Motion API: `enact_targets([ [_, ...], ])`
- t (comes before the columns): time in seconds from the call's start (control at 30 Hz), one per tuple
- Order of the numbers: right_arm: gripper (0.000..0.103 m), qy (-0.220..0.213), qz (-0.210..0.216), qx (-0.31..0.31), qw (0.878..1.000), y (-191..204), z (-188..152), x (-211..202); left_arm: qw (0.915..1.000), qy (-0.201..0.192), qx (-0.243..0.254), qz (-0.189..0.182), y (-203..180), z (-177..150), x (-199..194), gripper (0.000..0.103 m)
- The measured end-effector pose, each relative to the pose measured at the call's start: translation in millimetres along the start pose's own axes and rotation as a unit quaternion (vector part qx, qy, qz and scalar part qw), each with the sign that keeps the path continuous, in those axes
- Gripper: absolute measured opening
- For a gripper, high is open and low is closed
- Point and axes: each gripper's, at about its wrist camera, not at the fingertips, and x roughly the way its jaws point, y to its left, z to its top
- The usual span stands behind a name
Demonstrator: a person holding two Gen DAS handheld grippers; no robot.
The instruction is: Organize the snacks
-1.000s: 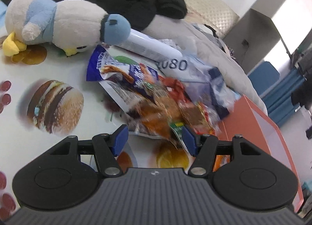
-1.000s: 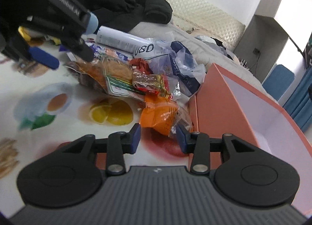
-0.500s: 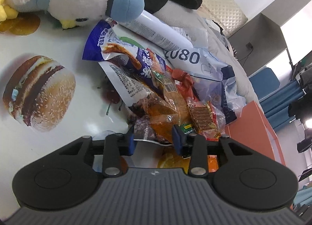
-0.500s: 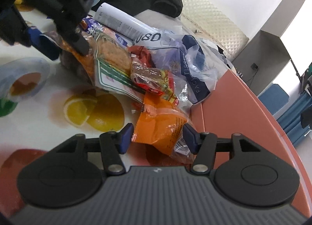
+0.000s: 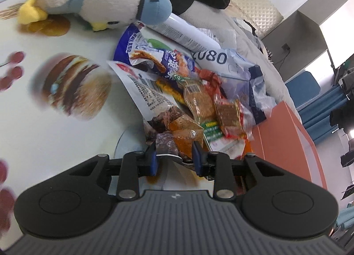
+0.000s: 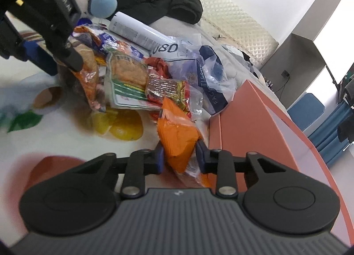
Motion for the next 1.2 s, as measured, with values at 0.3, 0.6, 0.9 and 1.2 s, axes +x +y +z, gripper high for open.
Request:
enact_targets([
  [0.3, 0.030, -0.013, 0.021, -0.005, 1.000, 0.1, -11.6, -48.1, 0.9998, 0.009, 0.013, 0.015, 6.5, -38.2, -51.4, 0.035],
  [0.6, 0.030, -0.017, 0.051, -0.006, 0.999, -0.5, -38.6, -91.7, 0.9987, 0.024, 0.036, 0.028, -0.8, -75.8, -85.6, 0.034],
  [0.9, 0.030, -0.021, 0.074, -0.014, 0.997, -5.7, -58.8, -119.3, 0.9961, 0.042, 0.065, 0.042, -7.0, -103.8, -104.6, 0.034],
  [1.2, 0.034, -0.013, 0.107, 0.012, 0.994, -10.2, -71.2, -129.6, 0.9935, 0.052, 0.078, 0.065, 0.9, -108.7, -118.7, 0.048],
])
